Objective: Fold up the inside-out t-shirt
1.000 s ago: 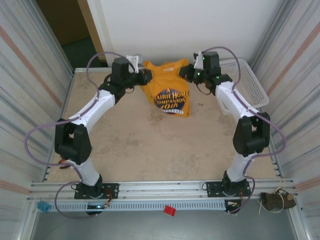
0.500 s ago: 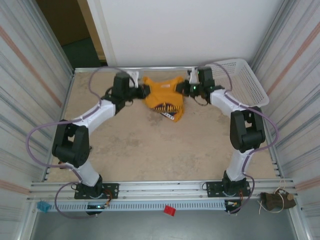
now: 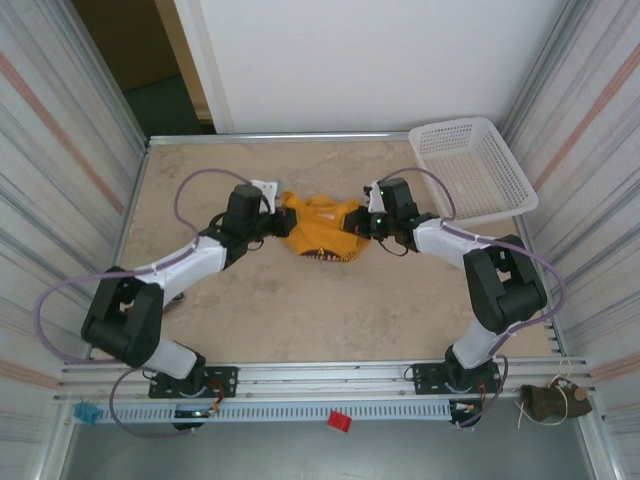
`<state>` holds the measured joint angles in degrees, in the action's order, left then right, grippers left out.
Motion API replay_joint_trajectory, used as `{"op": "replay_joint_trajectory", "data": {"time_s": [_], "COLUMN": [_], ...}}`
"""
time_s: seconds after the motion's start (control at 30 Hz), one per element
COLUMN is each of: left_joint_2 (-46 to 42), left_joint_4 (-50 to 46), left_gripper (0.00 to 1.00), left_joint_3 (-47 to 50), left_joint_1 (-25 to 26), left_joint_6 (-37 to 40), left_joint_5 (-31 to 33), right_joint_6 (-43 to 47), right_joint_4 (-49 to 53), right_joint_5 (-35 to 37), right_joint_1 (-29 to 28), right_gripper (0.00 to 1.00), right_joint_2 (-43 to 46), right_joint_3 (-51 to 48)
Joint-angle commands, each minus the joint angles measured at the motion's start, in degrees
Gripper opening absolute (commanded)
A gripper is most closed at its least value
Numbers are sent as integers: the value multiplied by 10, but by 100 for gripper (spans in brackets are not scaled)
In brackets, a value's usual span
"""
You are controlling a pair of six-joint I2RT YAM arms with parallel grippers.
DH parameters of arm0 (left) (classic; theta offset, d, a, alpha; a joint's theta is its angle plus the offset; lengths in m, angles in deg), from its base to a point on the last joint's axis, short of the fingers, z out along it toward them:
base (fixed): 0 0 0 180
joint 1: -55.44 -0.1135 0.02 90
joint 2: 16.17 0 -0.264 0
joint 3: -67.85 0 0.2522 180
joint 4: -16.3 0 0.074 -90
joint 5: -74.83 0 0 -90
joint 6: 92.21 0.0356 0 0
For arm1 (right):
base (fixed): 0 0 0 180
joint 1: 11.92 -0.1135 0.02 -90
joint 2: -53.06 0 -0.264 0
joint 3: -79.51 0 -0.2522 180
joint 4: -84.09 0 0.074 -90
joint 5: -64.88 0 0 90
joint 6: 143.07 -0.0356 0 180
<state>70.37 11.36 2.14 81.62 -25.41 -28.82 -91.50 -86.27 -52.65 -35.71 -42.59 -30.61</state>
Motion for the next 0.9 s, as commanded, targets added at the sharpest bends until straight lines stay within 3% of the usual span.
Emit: {"op": "replay_joint_trajectory", "data": {"time_s": [0.0, 0.27, 0.53, 0.6, 0.7, 0.77, 0.87], "left_joint_2": [68, 260, 369, 381, 368, 330, 262], "left_joint_4": [-19, -93, -172, -198, -231, -235, -250], "left_gripper": [0, 0, 3, 11, 44, 57, 67], "left_joint_3": [-81, -266, -355, -377, -396, -391, -381], "left_joint_1": [-22, -31, -36, -38, -47, -53, -57], "left_joint_6": [38, 57, 58, 68, 83, 89, 98], "left_joint_5": [10, -5, 28, 33, 23, 7, -3], "right_joint_6": [-5, -58, -99, -98, -80, -58, -36], "right_joint_4": [35, 42, 72, 70, 80, 100, 137], "right_joint_5": [62, 110, 164, 150, 128, 134, 157], "right_joint_1": [20, 38, 30, 32, 40, 43, 43], "right_gripper": [0, 0, 0, 13, 38, 46, 51], "right_joint_2": [-25, -87, -113, -114, -88, -37, 44], "right_joint_3": [38, 43, 22, 20, 16, 9, 1]}}
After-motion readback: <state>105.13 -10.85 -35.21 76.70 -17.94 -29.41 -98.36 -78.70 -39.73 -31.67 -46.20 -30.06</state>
